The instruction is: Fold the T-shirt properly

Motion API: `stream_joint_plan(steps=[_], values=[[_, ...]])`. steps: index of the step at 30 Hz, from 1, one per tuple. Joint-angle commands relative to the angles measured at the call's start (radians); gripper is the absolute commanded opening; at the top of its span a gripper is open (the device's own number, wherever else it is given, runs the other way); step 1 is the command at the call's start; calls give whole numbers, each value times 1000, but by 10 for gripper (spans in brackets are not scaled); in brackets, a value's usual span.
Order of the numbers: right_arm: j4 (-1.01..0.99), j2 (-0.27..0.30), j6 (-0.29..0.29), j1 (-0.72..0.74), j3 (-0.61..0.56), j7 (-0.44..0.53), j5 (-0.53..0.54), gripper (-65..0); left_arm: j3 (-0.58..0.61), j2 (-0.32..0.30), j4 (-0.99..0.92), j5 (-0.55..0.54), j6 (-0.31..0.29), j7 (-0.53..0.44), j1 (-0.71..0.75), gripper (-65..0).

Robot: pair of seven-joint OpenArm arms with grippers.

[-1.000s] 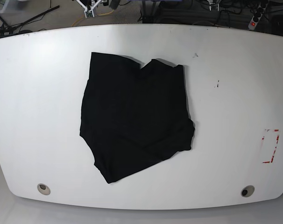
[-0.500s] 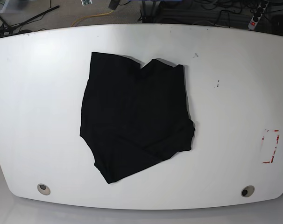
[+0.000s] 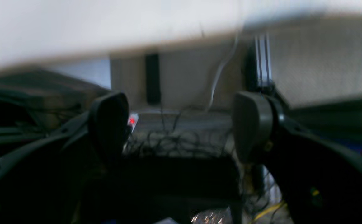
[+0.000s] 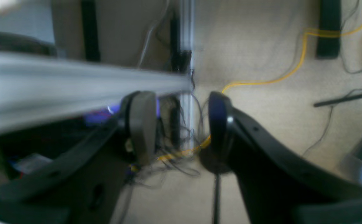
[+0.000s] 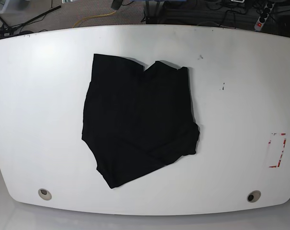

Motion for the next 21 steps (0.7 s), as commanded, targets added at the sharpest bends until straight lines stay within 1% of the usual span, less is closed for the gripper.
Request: stream_joint_plan(steps=[1, 4, 6, 9, 14, 17, 19, 21], values=[[36, 4, 8, -36, 23, 14, 52, -396, -3, -10, 25, -62, 3, -15, 29, -169], [36, 11, 10, -13, 55, 14, 129, -396, 2, -77, 31, -119, 3, -15, 29, -169], [36, 20, 10, 19, 75, 14, 156, -396, 3, -106, 31, -167, 3, -15, 9, -169], [36, 25, 10, 70, 100, 14, 176, -396, -1, -114, 28, -217, 3, -15, -40, -169], [35, 25, 10, 188, 101, 7, 176, -396, -1, -114, 27, -219, 3, -15, -115, -164], [35, 25, 10, 271, 101, -50, 176, -396, -1, -113, 27, -219, 3, -15, -152, -128], [35, 25, 10, 335, 103, -107, 176, -396, -1, -113, 27, -219, 3, -15, -166, -117], [35, 25, 10, 416, 104, -184, 176, -393, 0, -111, 27, -219, 3, -15, -176, -110]])
